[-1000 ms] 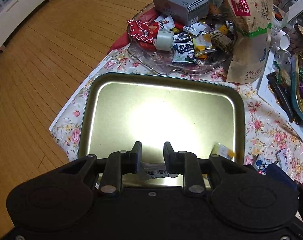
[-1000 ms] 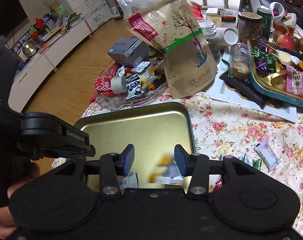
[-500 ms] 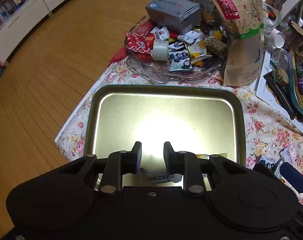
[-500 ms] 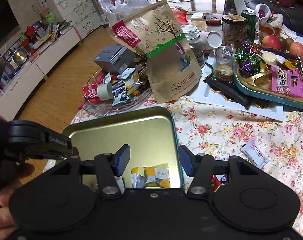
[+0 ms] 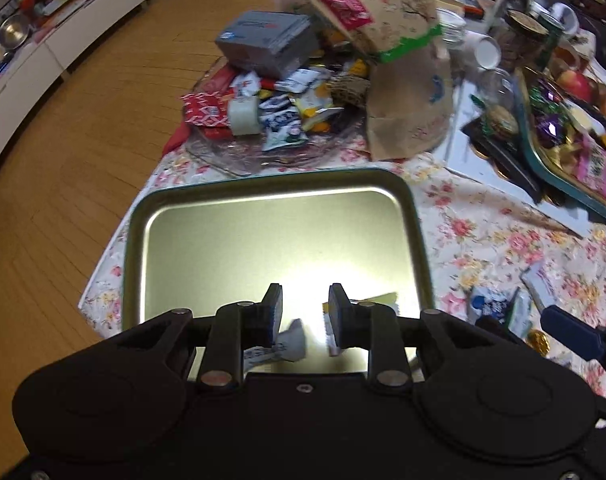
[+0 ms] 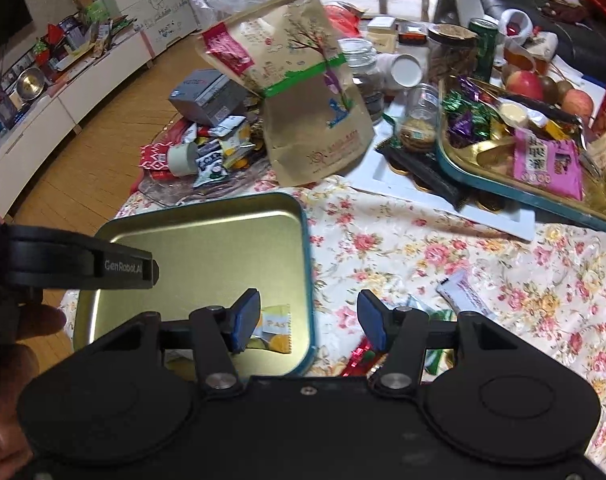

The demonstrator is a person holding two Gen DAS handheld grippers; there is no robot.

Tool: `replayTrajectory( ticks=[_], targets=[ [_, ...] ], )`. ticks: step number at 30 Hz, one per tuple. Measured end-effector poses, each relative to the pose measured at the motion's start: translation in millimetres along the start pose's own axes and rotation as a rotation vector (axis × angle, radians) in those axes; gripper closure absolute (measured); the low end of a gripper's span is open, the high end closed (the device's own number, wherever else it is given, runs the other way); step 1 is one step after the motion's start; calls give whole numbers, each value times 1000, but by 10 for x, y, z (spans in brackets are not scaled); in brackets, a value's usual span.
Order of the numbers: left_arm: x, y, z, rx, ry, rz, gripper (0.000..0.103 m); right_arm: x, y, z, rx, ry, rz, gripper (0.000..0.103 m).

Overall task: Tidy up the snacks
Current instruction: 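Withdraw both open grippers from the gold tray toward the snack pile, then grasp the clear brown-filled packet with the right gripper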

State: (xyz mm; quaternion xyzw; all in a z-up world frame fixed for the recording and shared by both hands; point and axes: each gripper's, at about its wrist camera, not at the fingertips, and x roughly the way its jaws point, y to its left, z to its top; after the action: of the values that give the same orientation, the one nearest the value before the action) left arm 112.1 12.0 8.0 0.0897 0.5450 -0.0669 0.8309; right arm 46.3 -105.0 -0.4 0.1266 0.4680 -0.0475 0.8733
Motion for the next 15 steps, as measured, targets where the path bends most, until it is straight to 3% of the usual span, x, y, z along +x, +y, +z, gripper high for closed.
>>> replayTrajectory(
  ticks=[7,10,15],
  targets=[
    [-85,-334,-127,66,-36,-64,67,-83,-386,-111,62,-4,-61,46],
    [-163,-482,-174,92,-82,-70,47,-140,-581,-170,79,-23,-108,46],
    [-287,-727,-237,146,-160,-84,44,-259,-914,-274,140,-62,-151,46]
  ],
)
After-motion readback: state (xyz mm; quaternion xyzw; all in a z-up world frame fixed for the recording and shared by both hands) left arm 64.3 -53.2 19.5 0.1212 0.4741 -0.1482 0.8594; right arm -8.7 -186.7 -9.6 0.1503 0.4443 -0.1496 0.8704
